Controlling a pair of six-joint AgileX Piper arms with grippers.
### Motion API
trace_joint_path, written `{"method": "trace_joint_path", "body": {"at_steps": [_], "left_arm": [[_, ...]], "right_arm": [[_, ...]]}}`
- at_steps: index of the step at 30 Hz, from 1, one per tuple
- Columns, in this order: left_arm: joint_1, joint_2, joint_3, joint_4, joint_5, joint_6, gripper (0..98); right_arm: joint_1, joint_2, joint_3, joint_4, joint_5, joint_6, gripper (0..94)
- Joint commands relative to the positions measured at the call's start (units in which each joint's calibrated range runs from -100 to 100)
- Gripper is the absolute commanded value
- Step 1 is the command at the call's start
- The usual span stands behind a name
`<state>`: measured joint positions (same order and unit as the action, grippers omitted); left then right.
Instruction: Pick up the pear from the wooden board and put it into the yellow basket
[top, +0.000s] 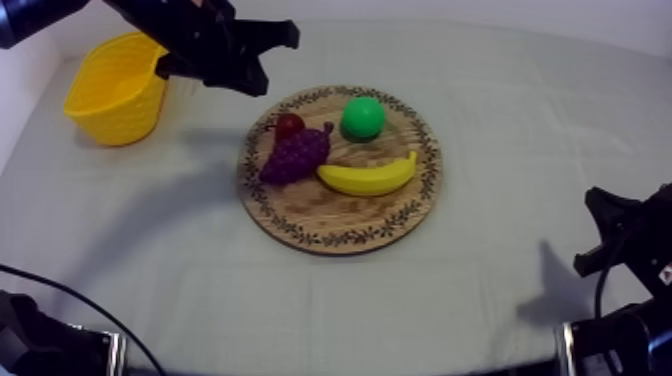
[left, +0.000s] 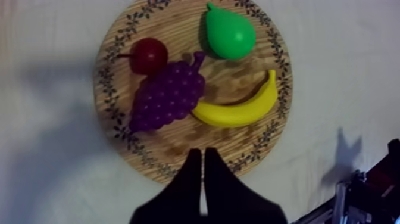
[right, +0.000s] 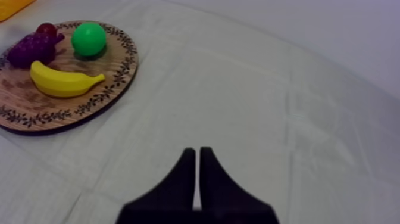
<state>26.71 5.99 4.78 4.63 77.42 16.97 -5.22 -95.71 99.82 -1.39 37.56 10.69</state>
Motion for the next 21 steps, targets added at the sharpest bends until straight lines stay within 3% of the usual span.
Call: {"method": "trace_joint_path", "body": {"at_steps": [1, 21], "left_arm": [[0.45, 3.61, -9.02, 0.01, 1.02, 0.58, 0.0], [1.79, 23.08, -33.16, 0.84, 5.92, 3.61, 0.1]], "right_arm": [[0.01, -0.04, -0.05, -0.01, 0.02, 0.03, 0.4], [0.01, -0.04, -0.05, -0.01, 0.02, 0.03, 0.4]]}}
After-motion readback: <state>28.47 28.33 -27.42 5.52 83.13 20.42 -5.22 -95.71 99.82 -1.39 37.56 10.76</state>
